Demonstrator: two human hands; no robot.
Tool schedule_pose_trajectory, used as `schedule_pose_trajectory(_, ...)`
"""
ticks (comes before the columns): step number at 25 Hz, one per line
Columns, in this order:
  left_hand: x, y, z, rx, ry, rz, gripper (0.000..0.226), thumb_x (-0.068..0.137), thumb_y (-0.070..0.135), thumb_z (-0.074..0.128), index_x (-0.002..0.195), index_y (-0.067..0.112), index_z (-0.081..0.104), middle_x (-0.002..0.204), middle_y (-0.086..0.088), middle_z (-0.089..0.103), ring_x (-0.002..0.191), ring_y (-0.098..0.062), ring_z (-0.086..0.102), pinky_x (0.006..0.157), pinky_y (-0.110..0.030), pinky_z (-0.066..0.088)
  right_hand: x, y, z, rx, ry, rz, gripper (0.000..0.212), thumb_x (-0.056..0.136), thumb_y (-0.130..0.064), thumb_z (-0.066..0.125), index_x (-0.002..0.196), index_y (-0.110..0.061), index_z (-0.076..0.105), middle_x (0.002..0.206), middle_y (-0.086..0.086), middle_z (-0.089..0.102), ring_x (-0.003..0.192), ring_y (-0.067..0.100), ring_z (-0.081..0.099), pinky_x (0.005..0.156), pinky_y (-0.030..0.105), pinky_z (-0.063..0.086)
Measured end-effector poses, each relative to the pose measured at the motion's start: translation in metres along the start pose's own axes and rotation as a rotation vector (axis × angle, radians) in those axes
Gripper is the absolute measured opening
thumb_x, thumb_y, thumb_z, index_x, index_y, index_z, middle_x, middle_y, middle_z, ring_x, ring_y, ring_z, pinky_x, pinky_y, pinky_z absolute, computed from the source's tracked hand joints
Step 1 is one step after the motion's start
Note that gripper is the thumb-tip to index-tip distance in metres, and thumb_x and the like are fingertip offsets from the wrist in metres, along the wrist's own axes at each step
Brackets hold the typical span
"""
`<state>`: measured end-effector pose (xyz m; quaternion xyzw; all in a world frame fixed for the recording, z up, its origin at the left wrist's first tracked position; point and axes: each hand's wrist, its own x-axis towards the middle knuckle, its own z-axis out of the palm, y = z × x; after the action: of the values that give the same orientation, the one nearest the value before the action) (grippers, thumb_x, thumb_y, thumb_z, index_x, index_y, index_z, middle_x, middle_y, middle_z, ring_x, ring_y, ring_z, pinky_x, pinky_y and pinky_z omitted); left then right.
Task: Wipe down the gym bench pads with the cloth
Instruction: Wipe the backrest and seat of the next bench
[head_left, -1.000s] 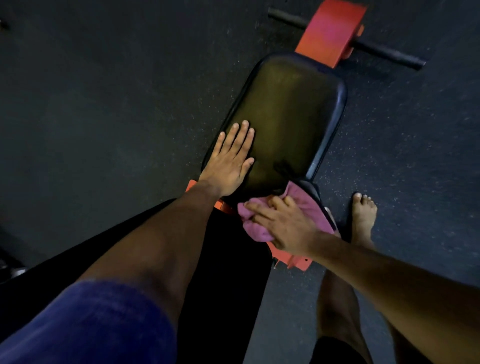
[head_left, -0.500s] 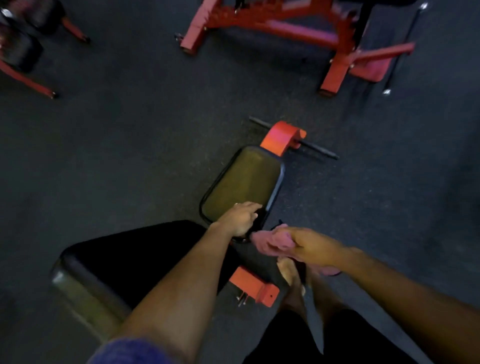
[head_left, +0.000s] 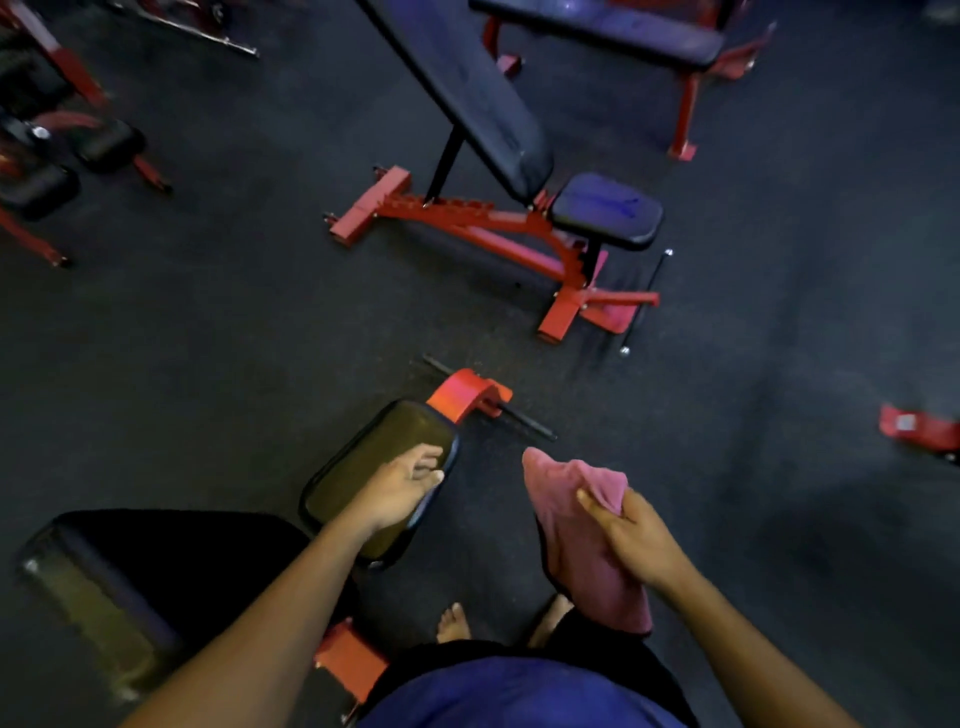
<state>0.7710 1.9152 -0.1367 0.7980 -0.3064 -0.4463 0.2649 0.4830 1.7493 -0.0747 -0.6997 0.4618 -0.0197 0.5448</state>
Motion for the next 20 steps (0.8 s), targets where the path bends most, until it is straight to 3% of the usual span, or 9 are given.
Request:
schedule_pose_trajectory(4, 0.037, 0.076, 0.025, -0.073, -0.012, 0.018, 0.03, 0.103, 0.016, 0.064, 0.129, 0.029, 0.057, 0.134, -0.004, 0.063, 0.12, -0.014, 0.061, 0.105, -0.028, 0.049, 0.029, 0.008, -0.078, 0.058, 0.11, -0.022, 0.028, 0.099, -0.038, 0.064, 0.125, -0.028, 0.07, 0.118, -0.011, 0.072, 0.111, 0.007, 0.065, 0.098, 0.03, 0.05)
schedule_pose_trajectory(7, 0.073, 0.141, 0.043, -0.112, 0.018, 0.009, 0.027, 0.104, 0.017, 0.063, 0.129, 0.025, 0.057, 0.128, -0.002, 0.064, 0.117, -0.011, 0.06, 0.086, -0.011, 0.046, 0.056, 0.015, -0.142, 0.107, 0.14, -0.044, 0.028, 0.099, -0.037, 0.063, 0.126, -0.031, 0.069, 0.118, -0.013, 0.072, 0.112, 0.004, 0.065, 0.1, 0.031, 0.05)
schedule_pose_trajectory(10, 0.111, 0.21, 0.059, -0.101, 0.033, 0.047, 0.024, 0.104, 0.016, 0.062, 0.126, 0.025, 0.056, 0.123, 0.002, 0.064, 0.105, 0.002, 0.058, 0.078, -0.001, 0.043, 0.086, 0.017, -0.204, 0.131, 0.167, -0.054, 0.028, 0.1, -0.036, 0.063, 0.127, -0.031, 0.068, 0.118, -0.013, 0.071, 0.11, 0.002, 0.065, 0.1, 0.031, 0.051)
schedule_pose_trajectory(17, 0.192, 0.308, 0.075, -0.155, 0.057, 0.087, 0.035, 0.104, 0.024, 0.063, 0.138, 0.025, 0.059, 0.131, 0.004, 0.062, 0.115, -0.005, 0.061, 0.091, -0.017, 0.045, 0.174, -0.005, -0.293, 0.136, 0.132, -0.1, 0.022, 0.102, -0.03, 0.062, 0.121, -0.038, 0.065, 0.109, -0.029, 0.065, 0.101, -0.018, 0.06, 0.087, 0.007, 0.045)
schedule_pose_trajectory(20, 0.251, 0.34, 0.074, -0.135, 0.033, 0.109, 0.032, 0.103, 0.027, 0.063, 0.135, 0.03, 0.059, 0.126, 0.01, 0.062, 0.116, -0.005, 0.06, 0.094, -0.022, 0.044, 0.227, -0.014, -0.324, 0.13, 0.161, -0.09, 0.016, 0.101, -0.034, 0.062, 0.115, -0.041, 0.067, 0.109, -0.023, 0.069, 0.103, -0.011, 0.063, 0.088, 0.012, 0.048)
